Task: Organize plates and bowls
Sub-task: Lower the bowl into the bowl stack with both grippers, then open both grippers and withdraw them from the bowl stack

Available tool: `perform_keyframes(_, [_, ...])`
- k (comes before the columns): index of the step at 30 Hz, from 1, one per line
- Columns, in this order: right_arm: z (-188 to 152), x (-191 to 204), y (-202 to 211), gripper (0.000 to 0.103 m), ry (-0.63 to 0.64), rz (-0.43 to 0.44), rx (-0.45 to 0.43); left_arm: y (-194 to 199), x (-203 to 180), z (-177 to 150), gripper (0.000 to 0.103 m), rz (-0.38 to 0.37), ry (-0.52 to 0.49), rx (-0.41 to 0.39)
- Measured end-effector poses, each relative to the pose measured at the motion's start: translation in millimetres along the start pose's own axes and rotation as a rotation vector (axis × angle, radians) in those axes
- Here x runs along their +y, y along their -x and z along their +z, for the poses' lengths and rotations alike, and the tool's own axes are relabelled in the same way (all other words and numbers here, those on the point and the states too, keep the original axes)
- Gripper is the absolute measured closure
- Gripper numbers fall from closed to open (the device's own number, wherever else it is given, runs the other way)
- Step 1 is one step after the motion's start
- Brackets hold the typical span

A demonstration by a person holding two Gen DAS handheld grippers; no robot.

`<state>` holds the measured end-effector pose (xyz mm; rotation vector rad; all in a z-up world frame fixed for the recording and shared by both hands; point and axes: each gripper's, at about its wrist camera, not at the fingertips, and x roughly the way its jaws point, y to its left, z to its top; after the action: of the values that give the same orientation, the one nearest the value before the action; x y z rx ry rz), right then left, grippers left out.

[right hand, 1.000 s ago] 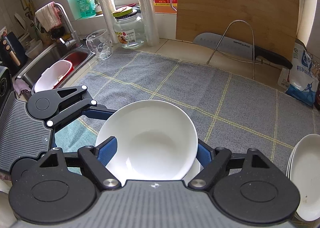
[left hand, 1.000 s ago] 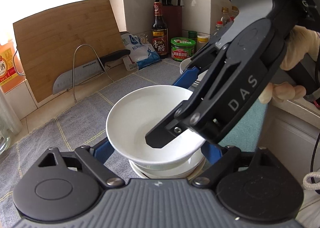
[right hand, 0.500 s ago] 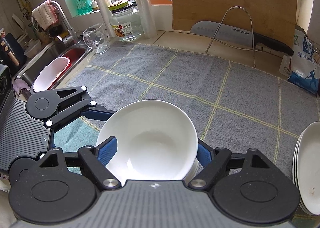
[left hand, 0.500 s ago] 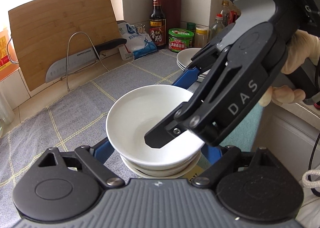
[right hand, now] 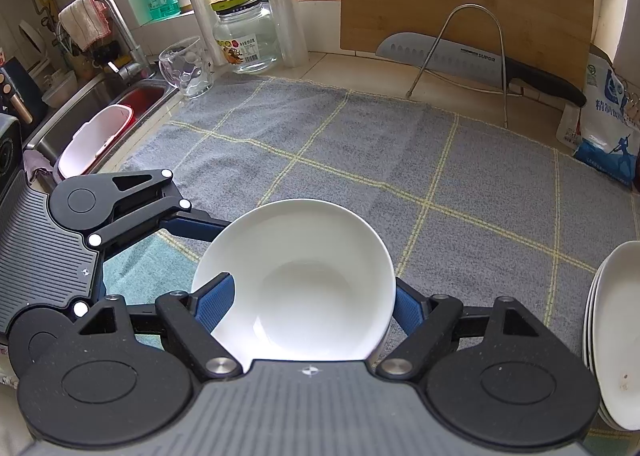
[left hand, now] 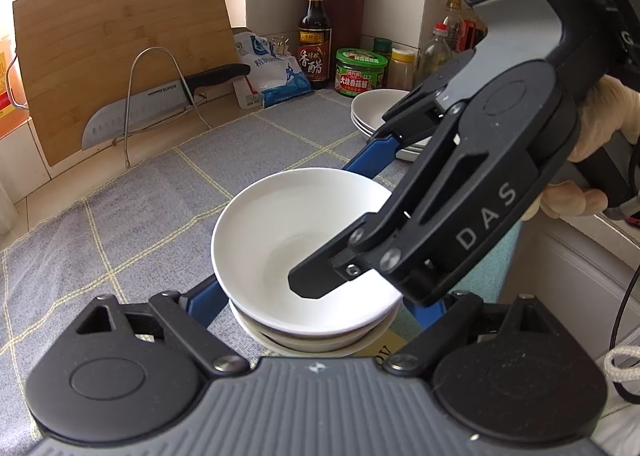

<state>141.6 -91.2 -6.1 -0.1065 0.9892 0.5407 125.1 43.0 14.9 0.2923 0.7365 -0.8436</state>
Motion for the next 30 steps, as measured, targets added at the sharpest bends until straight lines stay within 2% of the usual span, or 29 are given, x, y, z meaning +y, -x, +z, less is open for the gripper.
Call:
perform_keyframes(12, [0,-1,-3,0.016,-0.004,0.0,-0.004,-4,5,0,0.008,-0.021,-0.007,0.018])
perform_keyframes(15, [1,-1,-3,0.011,-0.002,0.004,-0.011,-5,3,0,0.008,-0.02,-0.026,0.019])
perform_keyframes(17, [1,-1,-1,0.004,-0.002,0.001,-0.022,-5,3,-1,0.008,-0.021,-0.032,0.021])
perform_keyframes(20, [2,-1,3,0.0,-0.002,-0.004,-0.043,-5,5,-2,0.007,-0.023,-0.035,0.026])
perform_keyframes(30, [-1,-8,13,0.0,-0.013,-0.038,-0.074,13,13,-8,0.006,-0.005,-0.046,0.019])
